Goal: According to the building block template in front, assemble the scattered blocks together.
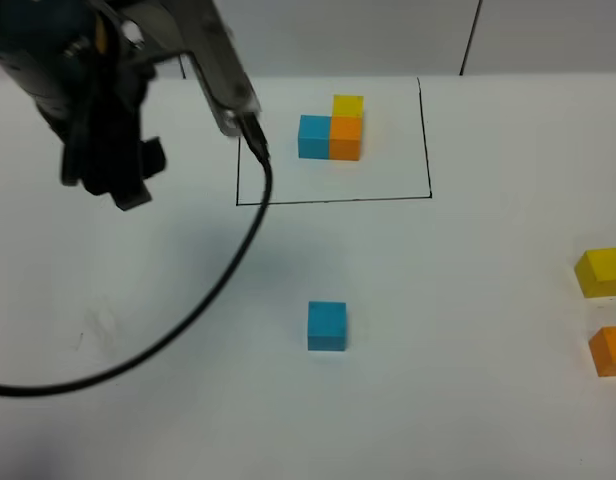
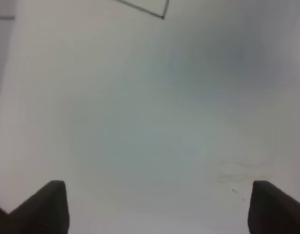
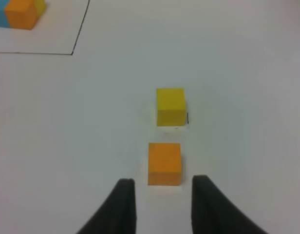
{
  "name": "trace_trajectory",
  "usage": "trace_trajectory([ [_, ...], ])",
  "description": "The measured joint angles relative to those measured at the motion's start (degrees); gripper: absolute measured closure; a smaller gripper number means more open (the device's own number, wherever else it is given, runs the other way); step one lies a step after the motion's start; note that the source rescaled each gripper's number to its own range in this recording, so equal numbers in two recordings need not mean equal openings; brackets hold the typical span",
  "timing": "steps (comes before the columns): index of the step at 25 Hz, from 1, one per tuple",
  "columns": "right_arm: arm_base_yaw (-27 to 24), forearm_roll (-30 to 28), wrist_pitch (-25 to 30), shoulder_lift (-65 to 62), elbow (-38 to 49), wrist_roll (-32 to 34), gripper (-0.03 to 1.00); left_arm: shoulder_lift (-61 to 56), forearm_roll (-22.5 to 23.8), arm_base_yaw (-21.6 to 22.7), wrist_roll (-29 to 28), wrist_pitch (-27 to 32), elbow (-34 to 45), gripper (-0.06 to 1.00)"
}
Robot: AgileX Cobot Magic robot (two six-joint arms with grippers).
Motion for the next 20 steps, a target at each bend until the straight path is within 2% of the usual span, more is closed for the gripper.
trace_trajectory([
  [3,0.0,0.0,0.0,0.0,0.0,0.0,0.97,-4.9,-0.4,5.0,-2.5,0.1,1.1,0.26],
  [6,0.0,0.0,0.0,0.0,0.0,0.0,0.97,-12.0,-0.7,7.7,-2.0,0.1,5.0,0.26],
  [10,0.0,0.0,0.0,0.0,0.0,0.0,0.97,-24.4,-1.1,8.0,-1.2,0.1,13.6,0.26],
  [13,0.0,0.0,0.0,0.0,0.0,0.0,0.97,-35.5,-1.4,8.0,-2.8,0.2,19.7,0.26],
  [20,0.0,0.0,0.0,0.0,0.0,0.0,0.97,-62.5,-1.4,8.1,-6.1,0.2,28.3,0.27],
])
